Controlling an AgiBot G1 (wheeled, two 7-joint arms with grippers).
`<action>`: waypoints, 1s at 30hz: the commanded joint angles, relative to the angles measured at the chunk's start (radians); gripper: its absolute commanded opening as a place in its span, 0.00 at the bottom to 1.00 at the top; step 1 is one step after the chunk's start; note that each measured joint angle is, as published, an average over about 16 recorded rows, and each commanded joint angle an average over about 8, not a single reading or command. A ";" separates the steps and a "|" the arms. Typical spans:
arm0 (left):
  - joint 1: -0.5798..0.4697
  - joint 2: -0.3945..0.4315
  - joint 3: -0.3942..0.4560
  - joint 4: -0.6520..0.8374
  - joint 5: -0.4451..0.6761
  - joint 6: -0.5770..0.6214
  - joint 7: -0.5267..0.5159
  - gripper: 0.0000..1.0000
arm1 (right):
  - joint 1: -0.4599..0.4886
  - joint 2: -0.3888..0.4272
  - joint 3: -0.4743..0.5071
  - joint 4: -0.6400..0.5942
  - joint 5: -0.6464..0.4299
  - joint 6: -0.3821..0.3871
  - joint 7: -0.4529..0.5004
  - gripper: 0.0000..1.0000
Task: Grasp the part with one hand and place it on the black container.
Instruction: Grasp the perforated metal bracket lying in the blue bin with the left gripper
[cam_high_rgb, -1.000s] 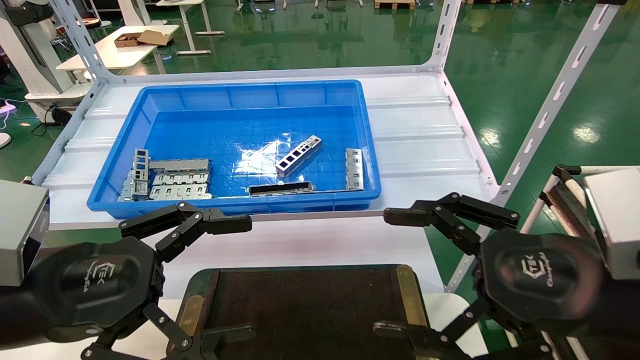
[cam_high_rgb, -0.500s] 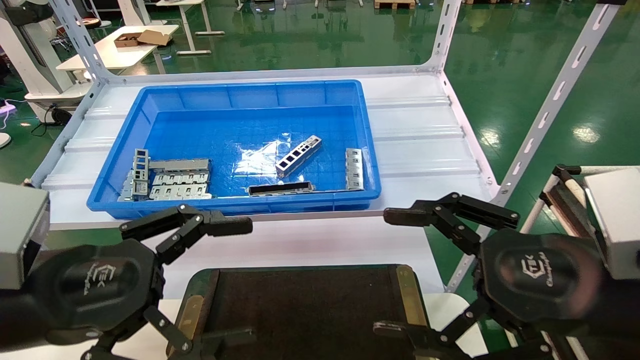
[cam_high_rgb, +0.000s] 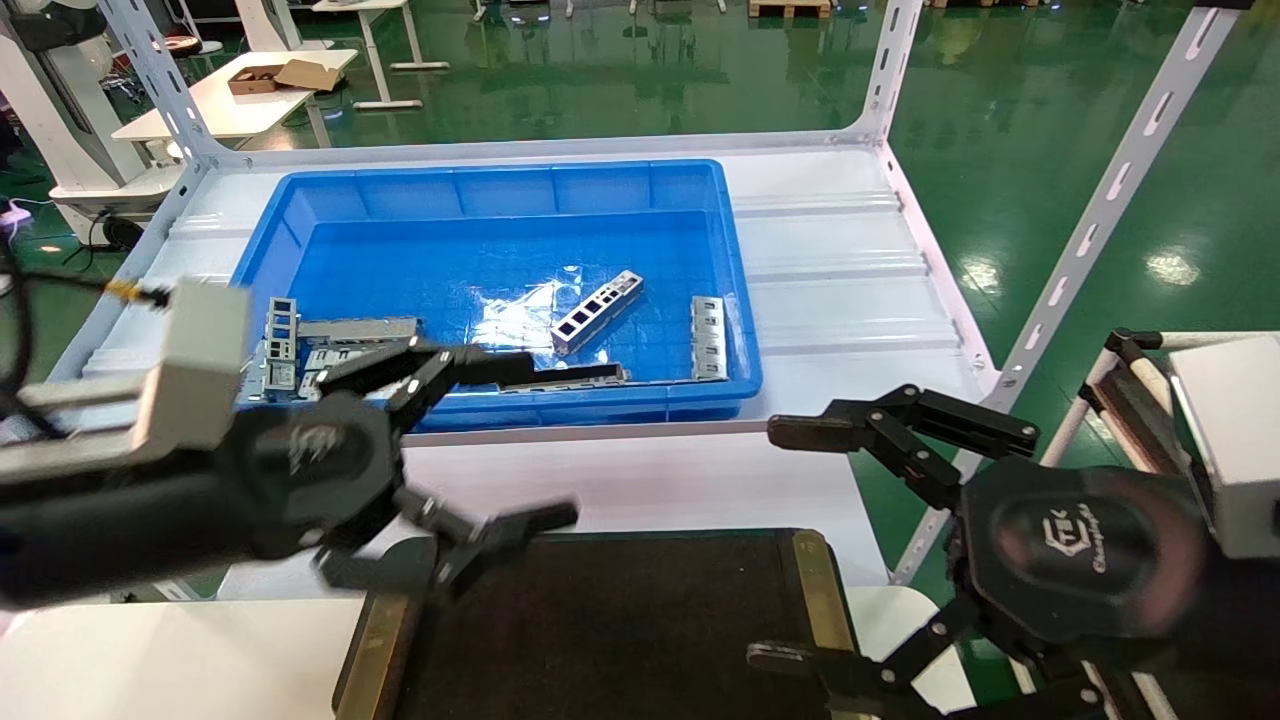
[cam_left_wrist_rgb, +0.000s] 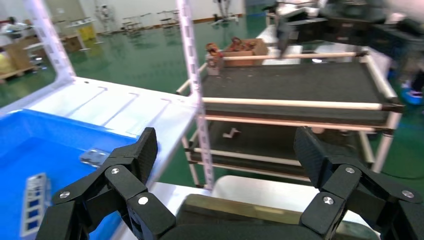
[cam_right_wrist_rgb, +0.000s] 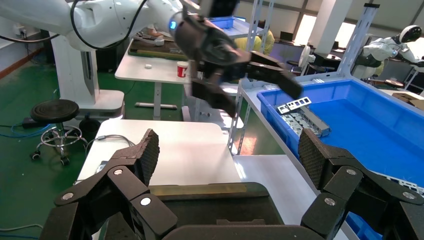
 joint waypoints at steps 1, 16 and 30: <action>-0.014 0.019 0.011 -0.004 0.027 -0.036 -0.015 1.00 | 0.000 0.000 0.000 0.000 0.000 0.000 0.000 1.00; -0.200 0.294 0.208 0.189 0.443 -0.416 -0.263 1.00 | 0.000 0.000 -0.001 0.000 0.000 0.000 0.000 1.00; -0.342 0.598 0.318 0.599 0.707 -0.714 -0.361 1.00 | 0.000 0.001 -0.001 0.000 0.001 0.001 -0.001 1.00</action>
